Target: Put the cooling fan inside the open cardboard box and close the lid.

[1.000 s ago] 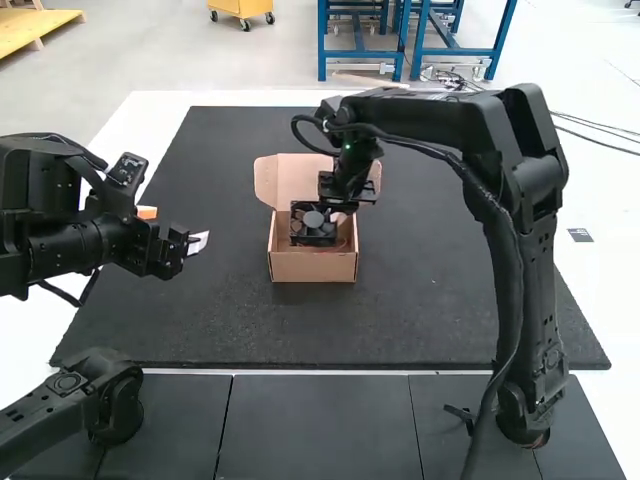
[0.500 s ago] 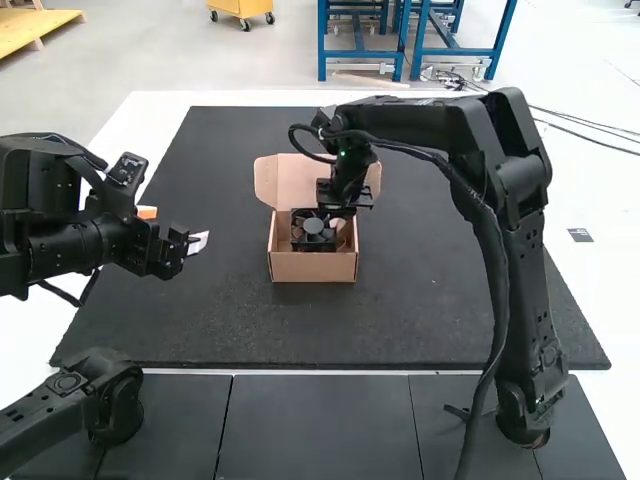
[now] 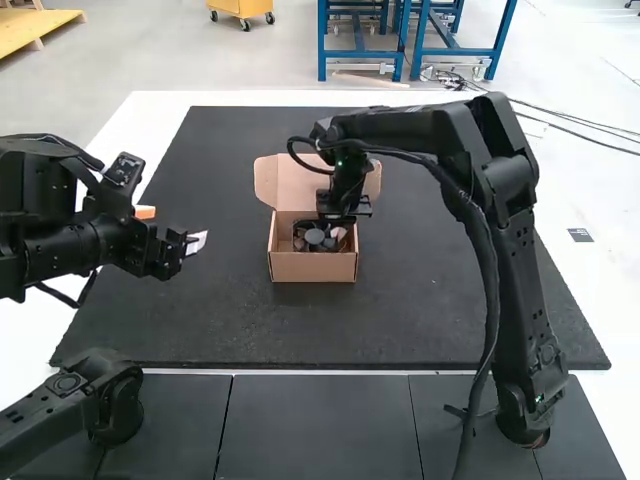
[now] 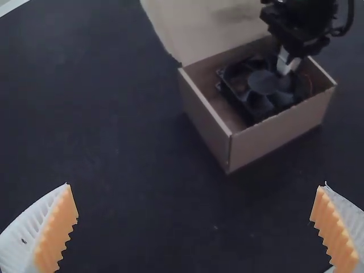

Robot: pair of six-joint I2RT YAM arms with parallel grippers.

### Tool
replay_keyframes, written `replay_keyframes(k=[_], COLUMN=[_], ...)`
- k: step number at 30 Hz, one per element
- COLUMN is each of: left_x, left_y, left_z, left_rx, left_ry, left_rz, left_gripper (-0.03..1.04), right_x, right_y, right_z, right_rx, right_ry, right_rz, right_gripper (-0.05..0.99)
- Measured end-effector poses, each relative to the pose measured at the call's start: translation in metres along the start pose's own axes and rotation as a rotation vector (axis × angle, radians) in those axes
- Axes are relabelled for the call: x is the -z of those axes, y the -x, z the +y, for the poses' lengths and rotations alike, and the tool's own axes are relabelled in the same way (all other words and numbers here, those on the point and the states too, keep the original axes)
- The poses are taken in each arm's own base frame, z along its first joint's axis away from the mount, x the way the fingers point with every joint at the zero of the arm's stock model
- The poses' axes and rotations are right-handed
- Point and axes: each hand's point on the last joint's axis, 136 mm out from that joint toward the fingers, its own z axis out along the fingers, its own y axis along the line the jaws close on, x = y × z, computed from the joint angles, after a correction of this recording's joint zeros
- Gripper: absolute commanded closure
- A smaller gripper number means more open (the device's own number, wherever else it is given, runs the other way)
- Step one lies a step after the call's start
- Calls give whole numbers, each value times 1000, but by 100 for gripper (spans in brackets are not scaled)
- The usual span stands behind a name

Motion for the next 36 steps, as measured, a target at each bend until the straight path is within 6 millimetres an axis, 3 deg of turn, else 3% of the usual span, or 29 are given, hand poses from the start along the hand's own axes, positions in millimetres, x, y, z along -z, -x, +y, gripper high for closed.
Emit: replay_keyframes(k=[7,17,20,24,27,31,36], left_x=[1,0,1,1,1,0,-9], left_y=[0,0,1,3,7,8,11], left_z=[0,0,0,0,0,0,0], left_rx=[0,0,0,0,1,1,0], left_ry=[0,0,1,1,2,2,1], left_rz=[-3,-4,-4,-13,-29,-31,-14], left_gripper=[4,4,4,4,4,4,4], right_x=[-8,-2,1,8,11,32,96], right_y=[-4,2,4,12,17,18,12], right_z=[3,14,16,22,27,40,46], right_rx=[4,6,7,10,11,3,23], right_ry=[11,57,63,85,108,183,255], right_rz=[26,16,11,-17,-33,-55,-131], right_gripper=[93,51,51,41,19,7,3])
